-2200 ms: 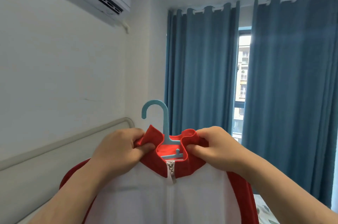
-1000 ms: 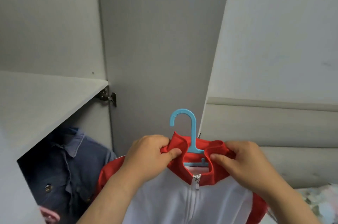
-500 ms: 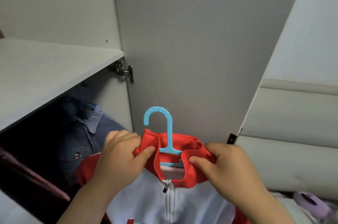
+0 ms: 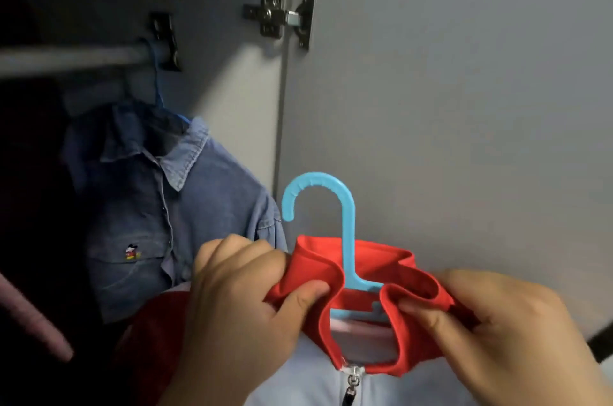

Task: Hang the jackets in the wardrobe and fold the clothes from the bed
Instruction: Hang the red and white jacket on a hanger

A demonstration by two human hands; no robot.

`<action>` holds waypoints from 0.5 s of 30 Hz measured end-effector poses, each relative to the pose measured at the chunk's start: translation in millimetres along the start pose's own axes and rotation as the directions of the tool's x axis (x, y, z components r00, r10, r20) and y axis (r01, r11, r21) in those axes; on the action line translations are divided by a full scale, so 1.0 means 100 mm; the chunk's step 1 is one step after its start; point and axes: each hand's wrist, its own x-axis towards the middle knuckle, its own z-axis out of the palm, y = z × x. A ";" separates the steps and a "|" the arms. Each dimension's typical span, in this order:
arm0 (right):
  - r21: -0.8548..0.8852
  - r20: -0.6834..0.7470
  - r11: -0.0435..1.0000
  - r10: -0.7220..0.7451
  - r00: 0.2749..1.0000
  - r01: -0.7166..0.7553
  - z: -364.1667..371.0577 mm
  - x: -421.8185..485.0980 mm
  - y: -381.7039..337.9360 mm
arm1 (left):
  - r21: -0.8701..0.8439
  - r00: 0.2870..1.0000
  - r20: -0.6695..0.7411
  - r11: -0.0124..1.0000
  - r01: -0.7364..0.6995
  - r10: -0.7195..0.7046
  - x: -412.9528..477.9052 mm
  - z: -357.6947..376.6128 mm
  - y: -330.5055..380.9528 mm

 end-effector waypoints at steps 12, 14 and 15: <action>0.209 -0.028 0.973 -0.096 0.995 0.100 0.71 -0.40 0.23 | 0.187 0.998 -0.025 0.980 0.060 -0.056 -0.68 0.14 0.00; 0.205 -0.041 0.971 -0.118 0.992 0.124 0.72 -0.49 0.26 | 0.174 0.999 0.020 0.984 0.043 -0.047 -0.78 0.10 0.11; 0.200 -0.030 0.971 -0.124 0.992 0.128 0.73 -0.54 0.27 | 0.185 0.997 0.050 0.982 0.041 -0.051 -0.83 0.09 0.15</action>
